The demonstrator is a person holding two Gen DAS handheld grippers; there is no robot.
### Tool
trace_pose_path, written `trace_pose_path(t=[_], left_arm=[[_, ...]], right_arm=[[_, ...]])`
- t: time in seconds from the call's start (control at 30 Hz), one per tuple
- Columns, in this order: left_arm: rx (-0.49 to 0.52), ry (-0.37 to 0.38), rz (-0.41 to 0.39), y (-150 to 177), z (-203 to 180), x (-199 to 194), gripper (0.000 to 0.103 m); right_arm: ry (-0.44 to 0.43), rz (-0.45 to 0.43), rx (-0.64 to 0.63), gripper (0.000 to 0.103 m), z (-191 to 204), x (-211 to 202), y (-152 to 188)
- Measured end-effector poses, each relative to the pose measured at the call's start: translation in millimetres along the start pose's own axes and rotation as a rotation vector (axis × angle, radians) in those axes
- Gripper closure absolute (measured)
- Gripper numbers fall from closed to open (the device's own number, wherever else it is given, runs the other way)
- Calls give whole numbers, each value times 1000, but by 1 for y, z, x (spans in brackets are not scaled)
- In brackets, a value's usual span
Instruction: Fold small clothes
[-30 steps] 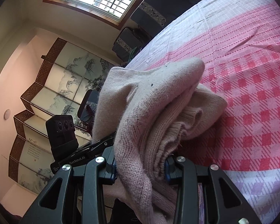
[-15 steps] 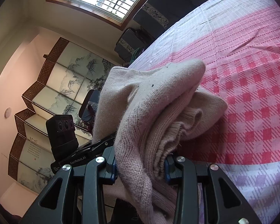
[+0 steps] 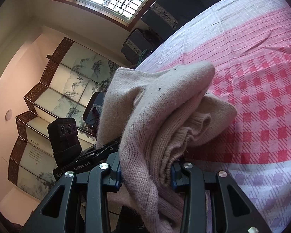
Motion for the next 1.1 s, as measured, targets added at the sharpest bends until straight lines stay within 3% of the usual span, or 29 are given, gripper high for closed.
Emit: trace_pose_path(t=[1.1], left_arm=[[29, -29, -22, 7, 16, -15, 48]], right_arm=[[39, 3, -85, 68, 20, 4, 2]])
Point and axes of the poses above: each gripper's, at about its wrist camera, not at the fingertips, and x roughly the way its jaws point, z to its left, y to its underside, the point moved 9 cm from there along x, roughly the way its jaws point, and after that the axes turned 14 degrees about x, right-handed, at the moved point
